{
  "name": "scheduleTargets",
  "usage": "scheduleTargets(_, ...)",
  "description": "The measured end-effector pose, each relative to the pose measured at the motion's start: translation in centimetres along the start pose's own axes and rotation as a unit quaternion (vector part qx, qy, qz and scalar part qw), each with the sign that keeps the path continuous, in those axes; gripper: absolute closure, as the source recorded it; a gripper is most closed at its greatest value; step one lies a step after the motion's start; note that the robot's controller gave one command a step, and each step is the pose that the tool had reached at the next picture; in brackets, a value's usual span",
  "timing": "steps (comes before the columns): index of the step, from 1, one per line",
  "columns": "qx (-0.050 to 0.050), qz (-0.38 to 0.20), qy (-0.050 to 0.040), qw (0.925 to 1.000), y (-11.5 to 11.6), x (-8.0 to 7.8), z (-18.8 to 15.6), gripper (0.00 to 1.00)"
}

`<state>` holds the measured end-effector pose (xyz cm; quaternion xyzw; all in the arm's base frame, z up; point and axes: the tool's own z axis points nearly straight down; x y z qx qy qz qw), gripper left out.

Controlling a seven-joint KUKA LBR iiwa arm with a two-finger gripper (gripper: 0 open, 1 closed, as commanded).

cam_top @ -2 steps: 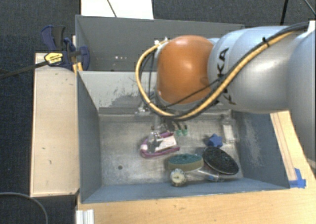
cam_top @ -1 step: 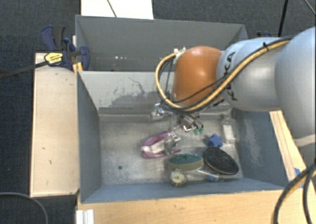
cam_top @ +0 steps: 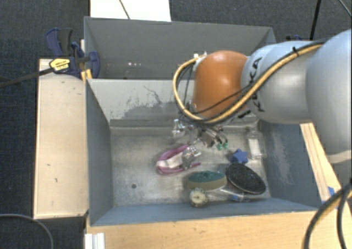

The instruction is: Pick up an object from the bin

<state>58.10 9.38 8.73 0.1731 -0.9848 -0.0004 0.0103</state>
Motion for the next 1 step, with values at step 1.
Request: scheduleTargets(1,0.005,-0.094,-0.0146,0.9955,-0.72,0.43,-16.29,1.0)
